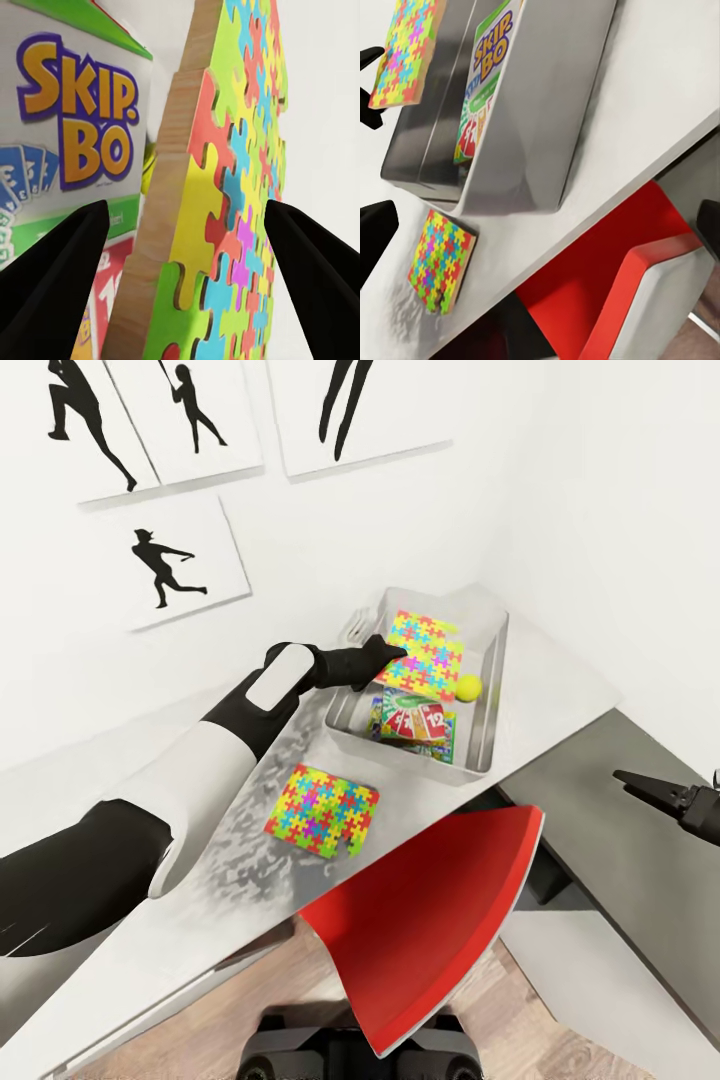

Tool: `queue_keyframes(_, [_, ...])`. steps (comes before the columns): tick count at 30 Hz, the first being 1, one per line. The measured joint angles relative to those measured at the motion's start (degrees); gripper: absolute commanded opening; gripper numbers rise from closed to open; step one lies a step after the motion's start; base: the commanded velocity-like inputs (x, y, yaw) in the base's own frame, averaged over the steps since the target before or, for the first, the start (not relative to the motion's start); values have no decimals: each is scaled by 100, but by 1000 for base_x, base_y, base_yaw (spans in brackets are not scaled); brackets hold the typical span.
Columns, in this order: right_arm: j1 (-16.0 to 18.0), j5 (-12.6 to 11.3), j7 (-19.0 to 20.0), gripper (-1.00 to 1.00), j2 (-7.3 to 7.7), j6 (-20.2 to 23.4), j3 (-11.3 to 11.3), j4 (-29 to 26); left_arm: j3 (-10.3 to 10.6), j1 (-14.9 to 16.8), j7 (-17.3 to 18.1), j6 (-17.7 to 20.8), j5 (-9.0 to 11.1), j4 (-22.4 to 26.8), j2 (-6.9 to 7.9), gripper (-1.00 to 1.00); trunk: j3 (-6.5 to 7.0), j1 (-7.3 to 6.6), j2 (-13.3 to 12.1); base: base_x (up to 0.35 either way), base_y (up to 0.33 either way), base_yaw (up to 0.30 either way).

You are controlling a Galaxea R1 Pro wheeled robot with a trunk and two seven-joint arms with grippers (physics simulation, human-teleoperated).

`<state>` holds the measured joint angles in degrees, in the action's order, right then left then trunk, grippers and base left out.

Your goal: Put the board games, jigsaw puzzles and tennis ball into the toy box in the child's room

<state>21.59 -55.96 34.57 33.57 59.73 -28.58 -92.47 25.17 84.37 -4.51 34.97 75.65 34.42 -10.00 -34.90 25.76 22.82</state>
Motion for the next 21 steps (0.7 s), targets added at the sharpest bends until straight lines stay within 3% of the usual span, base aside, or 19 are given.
queue_keyframes(21, [-2,-1,0,100,-1,0,-8,0,0,-29,-8,0,2,8,0,-100,-149,0,1,0,0,0])
